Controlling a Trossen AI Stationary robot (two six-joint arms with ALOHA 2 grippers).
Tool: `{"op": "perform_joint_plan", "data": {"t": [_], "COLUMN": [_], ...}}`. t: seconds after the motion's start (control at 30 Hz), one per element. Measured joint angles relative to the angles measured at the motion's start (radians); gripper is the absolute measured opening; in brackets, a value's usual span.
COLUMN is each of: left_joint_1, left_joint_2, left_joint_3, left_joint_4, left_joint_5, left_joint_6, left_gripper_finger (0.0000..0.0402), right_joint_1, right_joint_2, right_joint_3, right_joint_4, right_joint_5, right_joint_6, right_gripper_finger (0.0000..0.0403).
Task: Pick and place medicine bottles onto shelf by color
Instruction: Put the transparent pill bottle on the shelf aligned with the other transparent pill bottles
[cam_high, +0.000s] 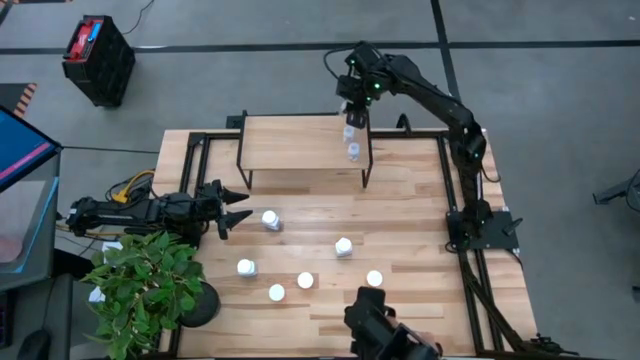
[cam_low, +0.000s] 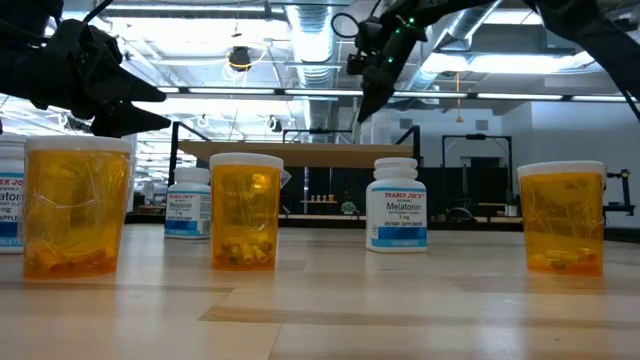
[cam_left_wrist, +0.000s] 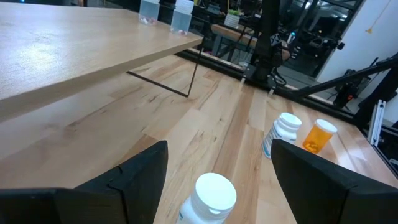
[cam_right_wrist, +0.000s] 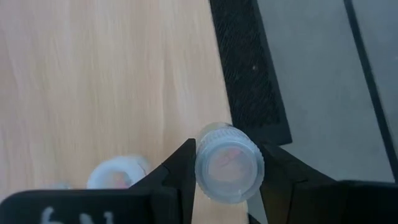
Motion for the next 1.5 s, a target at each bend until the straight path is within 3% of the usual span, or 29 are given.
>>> {"op": "perform_joint_plan", "data": {"t": [1.07, 1.5], "left_joint_1": [0.0, 0.0], "left_joint_2": [0.0, 0.0], "left_joint_3": [0.0, 0.0], "left_joint_4": [0.0, 0.0], "left_joint_5": [0.0, 0.0], "left_joint_6": [0.0, 0.0], "left_gripper_finger": [0.0273, 0.0273], "right_joint_1": [0.004, 0.013], "right_joint_2": [0.032, 0.03], "right_joint_3": [-0.05, -0.048], "right_joint_4": [-0.075, -0.063], "right_joint_5": [-0.038, -0.037], "right_joint_6": [-0.021, -0.016], "right_gripper_finger": [0.0145, 0.0166]}}
